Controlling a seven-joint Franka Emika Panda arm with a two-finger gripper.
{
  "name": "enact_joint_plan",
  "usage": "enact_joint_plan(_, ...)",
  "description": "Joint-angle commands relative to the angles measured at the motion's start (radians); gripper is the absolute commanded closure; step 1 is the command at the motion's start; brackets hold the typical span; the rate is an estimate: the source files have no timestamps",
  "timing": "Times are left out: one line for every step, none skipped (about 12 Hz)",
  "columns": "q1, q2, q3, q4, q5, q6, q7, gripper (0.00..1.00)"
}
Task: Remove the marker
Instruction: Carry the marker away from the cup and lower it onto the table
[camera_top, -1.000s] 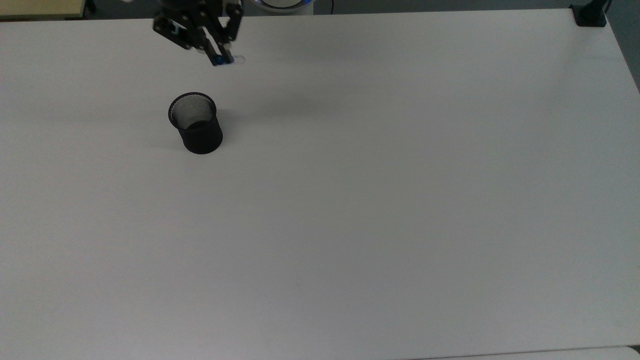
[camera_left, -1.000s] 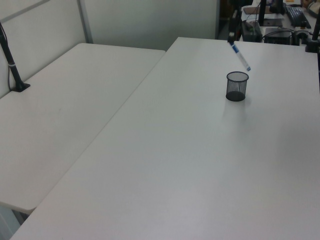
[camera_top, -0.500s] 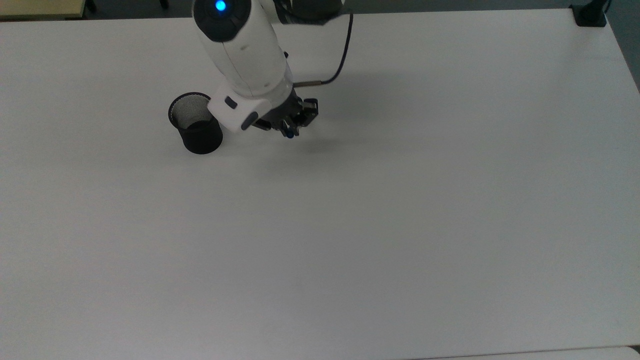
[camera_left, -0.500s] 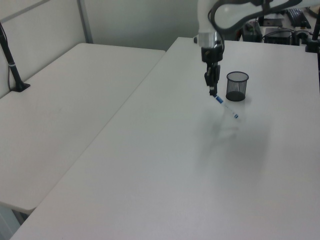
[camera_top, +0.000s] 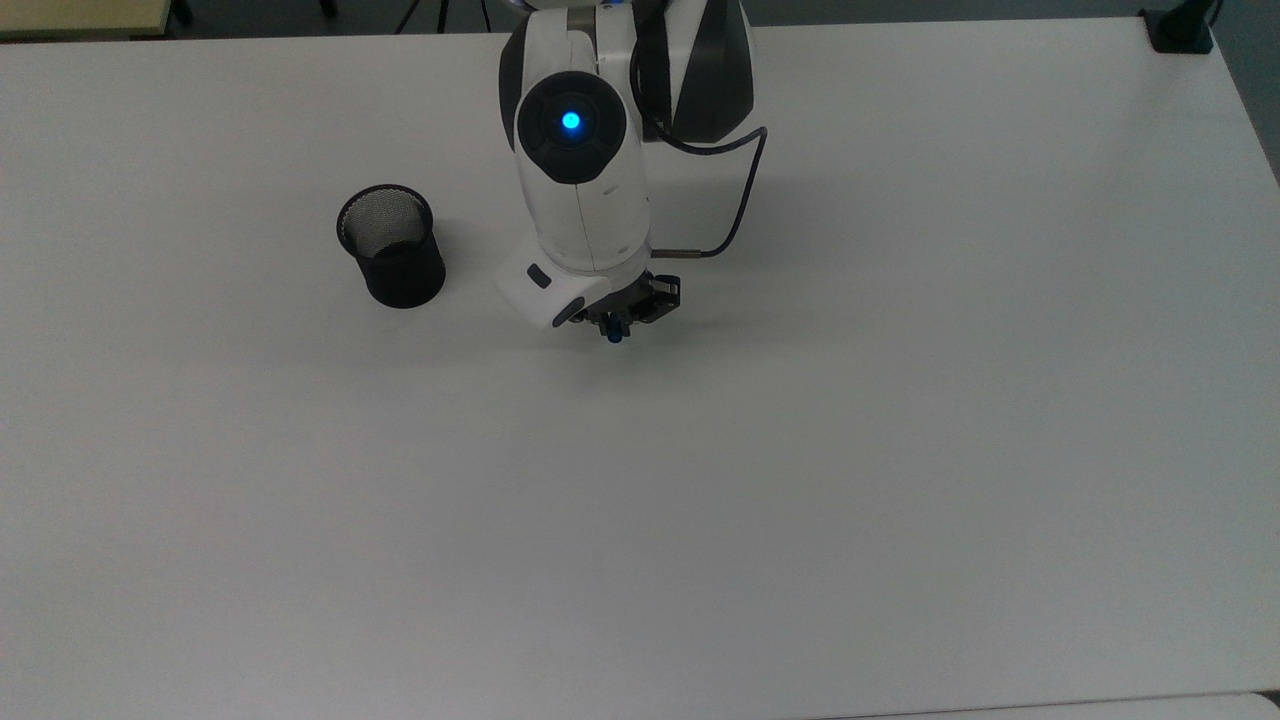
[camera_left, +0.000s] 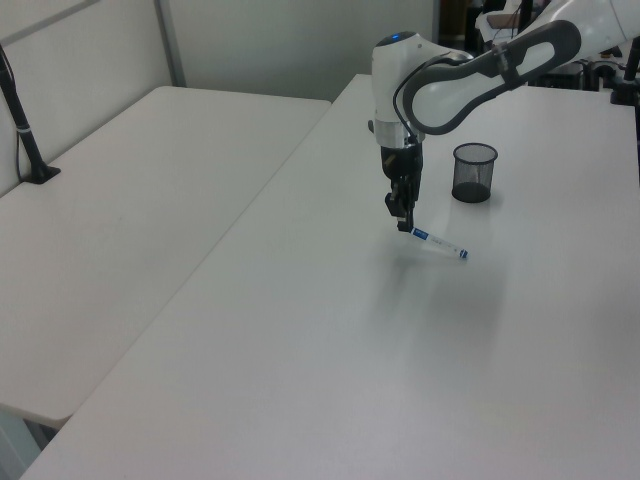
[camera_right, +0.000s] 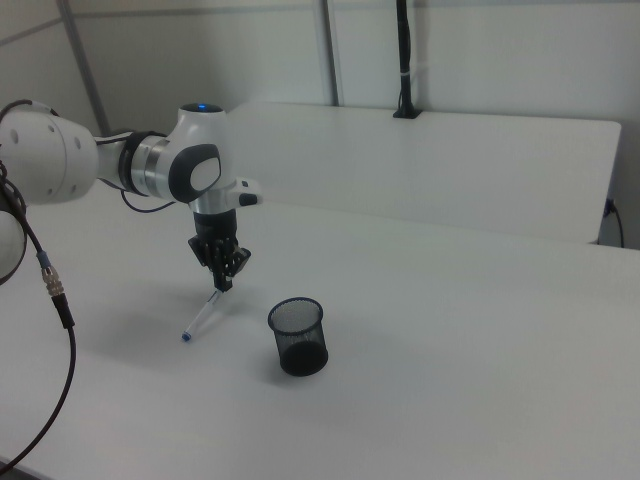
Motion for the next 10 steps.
enact_joint_plan(0.004,-0.003,0.017,-0.023,-0.038,0.048,0.050,0.74)
enact_joint_plan(0.006,-0.003,0.017,-0.024,-0.043,0.048,0.050,0.55)
enact_joint_plan(0.006,-0.003,0.017,-0.023,-0.048,0.046,0.052,0.38)
enact_joint_plan(0.004,-0.004,0.017,-0.023,-0.048,0.043,0.052,0.31)
enact_joint_plan(0.004,-0.009,0.017,-0.021,-0.048,0.040,0.058,0.26)
enact_joint_plan(0.001,-0.022,0.017,-0.017,-0.048,0.034,0.077,0.15)
enact_joint_plan(0.000,-0.056,0.017,-0.015,-0.049,0.028,0.093,0.00)
enact_joint_plan(-0.003,-0.093,0.016,-0.010,-0.069,0.001,0.096,0.00)
enact_joint_plan(-0.012,-0.142,0.016,0.002,-0.087,-0.039,0.096,0.00)
enact_joint_plan(-0.026,-0.198,0.016,0.003,-0.094,-0.076,0.099,0.00)
